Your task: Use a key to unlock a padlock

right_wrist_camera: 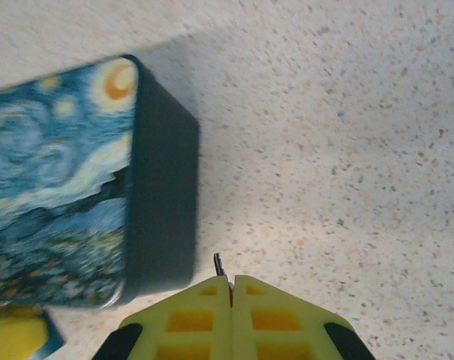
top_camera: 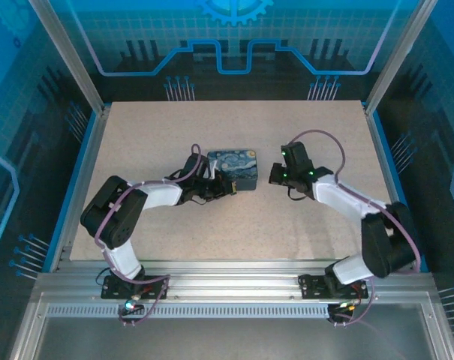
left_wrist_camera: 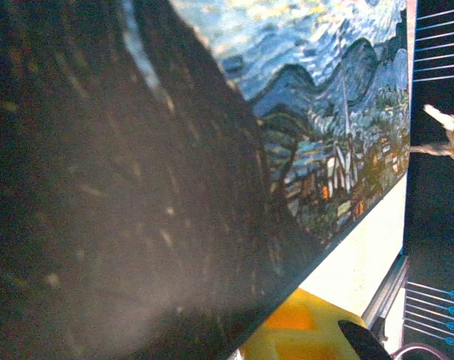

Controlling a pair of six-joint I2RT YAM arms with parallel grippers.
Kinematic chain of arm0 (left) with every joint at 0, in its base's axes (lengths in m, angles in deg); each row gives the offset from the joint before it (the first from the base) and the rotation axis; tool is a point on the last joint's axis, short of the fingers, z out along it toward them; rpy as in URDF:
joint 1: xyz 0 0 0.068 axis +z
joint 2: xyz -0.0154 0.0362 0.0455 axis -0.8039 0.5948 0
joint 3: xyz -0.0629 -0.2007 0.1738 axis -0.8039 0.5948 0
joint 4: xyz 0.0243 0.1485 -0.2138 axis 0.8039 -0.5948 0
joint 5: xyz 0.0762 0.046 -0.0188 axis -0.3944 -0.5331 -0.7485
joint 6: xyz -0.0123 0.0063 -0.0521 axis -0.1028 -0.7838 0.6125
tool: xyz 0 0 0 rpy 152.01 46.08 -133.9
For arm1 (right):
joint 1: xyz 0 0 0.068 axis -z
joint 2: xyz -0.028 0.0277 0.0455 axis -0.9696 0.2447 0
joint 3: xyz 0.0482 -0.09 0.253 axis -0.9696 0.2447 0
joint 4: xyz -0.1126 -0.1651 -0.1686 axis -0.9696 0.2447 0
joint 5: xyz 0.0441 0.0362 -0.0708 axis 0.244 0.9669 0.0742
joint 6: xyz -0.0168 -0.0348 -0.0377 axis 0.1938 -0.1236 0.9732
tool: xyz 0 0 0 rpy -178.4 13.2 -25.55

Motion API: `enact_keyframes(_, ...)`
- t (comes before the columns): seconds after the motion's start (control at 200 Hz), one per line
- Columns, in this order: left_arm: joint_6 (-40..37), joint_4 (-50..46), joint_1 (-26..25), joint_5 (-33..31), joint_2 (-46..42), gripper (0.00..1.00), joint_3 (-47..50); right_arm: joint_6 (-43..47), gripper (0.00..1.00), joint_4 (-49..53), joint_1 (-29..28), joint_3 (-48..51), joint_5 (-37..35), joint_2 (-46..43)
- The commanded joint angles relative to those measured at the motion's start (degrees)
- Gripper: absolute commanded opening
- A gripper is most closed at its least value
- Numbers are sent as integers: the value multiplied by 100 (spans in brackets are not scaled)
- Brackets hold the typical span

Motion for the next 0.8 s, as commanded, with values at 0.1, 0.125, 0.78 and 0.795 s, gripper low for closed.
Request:
enact_keyframes(0.1,331,-128,33,284,-101,0,-241,-184,0,-437,98,640,662,-1122)
enact_keyframes(0.125,370,-109,28,306,-95,0,-250,-205,0,-445,99,686,725,-1253)
enact_keyframes(0.78,921,213,50,652,17,0,-462,-1507,0,-2306,-978,2379,781,-2841)
enact_keyframes(0.795,928,224,55,660,17,0,-459,-1533,0,-2404,-993,2424,780,-2843)
